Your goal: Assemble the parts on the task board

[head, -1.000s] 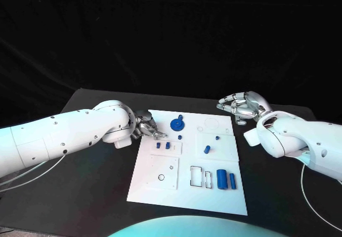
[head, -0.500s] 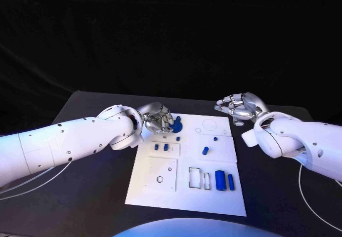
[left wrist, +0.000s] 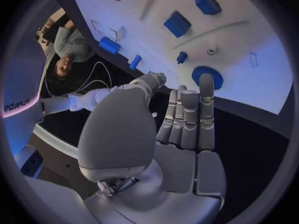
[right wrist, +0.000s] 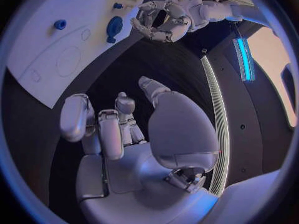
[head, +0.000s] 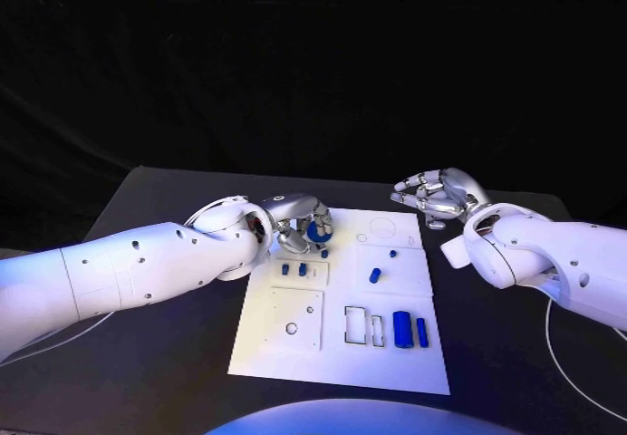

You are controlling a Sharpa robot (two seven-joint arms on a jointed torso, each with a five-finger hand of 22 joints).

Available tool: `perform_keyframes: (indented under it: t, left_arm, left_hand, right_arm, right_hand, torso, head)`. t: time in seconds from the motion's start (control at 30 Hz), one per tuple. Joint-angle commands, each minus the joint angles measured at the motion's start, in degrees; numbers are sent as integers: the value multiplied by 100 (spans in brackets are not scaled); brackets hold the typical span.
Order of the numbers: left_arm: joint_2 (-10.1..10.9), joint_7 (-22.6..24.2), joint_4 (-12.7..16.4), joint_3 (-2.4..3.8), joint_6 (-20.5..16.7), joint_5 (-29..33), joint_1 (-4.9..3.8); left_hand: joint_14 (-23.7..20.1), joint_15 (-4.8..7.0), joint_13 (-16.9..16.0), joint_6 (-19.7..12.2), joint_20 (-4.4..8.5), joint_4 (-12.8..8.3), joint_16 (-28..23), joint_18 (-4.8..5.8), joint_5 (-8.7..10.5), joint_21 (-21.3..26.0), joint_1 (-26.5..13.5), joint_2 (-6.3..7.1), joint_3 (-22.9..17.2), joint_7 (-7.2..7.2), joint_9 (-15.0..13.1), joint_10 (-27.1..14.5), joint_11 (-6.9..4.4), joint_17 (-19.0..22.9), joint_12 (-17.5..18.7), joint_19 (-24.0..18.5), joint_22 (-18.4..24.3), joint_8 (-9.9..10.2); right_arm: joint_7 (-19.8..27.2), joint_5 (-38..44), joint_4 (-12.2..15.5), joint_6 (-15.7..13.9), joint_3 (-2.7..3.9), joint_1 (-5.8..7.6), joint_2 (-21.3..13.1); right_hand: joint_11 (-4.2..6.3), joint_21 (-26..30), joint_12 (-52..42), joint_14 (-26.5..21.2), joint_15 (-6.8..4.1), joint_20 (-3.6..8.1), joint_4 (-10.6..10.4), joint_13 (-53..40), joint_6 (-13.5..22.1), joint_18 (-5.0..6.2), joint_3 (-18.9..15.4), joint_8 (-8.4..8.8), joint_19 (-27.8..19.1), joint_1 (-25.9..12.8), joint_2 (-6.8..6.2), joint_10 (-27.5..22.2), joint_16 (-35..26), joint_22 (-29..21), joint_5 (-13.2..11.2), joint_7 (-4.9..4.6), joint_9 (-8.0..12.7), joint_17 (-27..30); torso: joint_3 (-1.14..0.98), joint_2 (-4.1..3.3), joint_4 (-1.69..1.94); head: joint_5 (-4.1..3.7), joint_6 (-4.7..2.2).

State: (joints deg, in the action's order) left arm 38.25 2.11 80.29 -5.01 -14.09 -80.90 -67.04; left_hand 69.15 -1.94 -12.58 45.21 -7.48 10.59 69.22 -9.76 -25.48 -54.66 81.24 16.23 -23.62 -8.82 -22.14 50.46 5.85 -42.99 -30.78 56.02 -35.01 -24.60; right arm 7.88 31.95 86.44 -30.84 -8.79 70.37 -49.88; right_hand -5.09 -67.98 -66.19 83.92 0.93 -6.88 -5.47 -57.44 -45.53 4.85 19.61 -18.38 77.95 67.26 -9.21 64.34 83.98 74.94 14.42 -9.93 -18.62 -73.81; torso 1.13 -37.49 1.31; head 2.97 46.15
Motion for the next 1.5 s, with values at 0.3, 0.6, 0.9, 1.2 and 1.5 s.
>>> perform_keyframes:
  t: [0.3,0.6,0.9,1.2,1.5]
  left_arm:
    - [-269,70,-296,-9,825,-804,10]
    - [-407,28,-444,-17,990,-915,12]
    - [-518,-9,-572,-21,984,-942,13]
    - [-590,-45,-676,-22,1039,-940,13]
    - [-678,14,-796,-21,1075,-896,13]
  left_hand:
    - [274,12,180,212,14,-67,468,-71,-10,-257,-30,13,-47,32,148,197,-1,-474,144,63,-196,69]
    - [353,19,234,277,18,-102,607,-40,-9,-440,-31,10,-77,49,191,246,-10,-615,188,157,-419,81]
    - [416,26,292,346,25,-158,730,-13,-14,-629,14,-33,-184,35,247,342,-18,-714,224,242,-637,109]
    - [474,37,328,417,33,-206,820,9,-9,-769,46,-73,-282,33,283,430,-32,-811,241,303,-803,121]
    - [520,55,360,488,46,-252,888,29,-5,-896,66,-109,-363,54,312,504,-52,-873,264,361,-956,128]
  right_arm:
    - [51,109,13,40,0,-4,13]
    - [52,111,20,38,0,-4,16]
    - [51,115,27,39,0,-4,19]
    - [50,116,29,41,0,-4,23]
    - [54,116,45,42,1,-4,30]
  right_hand:
    - [0,35,39,160,-13,9,-13,5,42,34,7,-19,-19,34,-15,-54,-27,240,20,0,-8,2]
    - [1,30,54,160,-13,9,-14,25,43,33,7,-24,-16,38,-16,-68,-26,243,20,0,-8,0]
    - [1,30,55,160,-13,9,-14,25,43,33,7,-24,-16,38,-16,-69,-26,243,20,0,-8,0]
    - [1,28,60,160,-13,9,-18,31,45,33,8,-28,-14,40,-16,-71,-26,245,21,0,-8,-1]
    - [1,28,60,160,-13,9,-18,31,45,33,8,-28,-14,40,-16,-71,-26,245,21,0,-8,-1]
  torso:
    - [-3,7,4]
    - [-1,5,11]
    - [-5,5,4]
    - [-7,-1,3]
    - [-4,-3,4]
  head:
    - [-30,29]
    - [-43,44]
    - [-41,62]
    - [-47,80]
    - [-57,128]
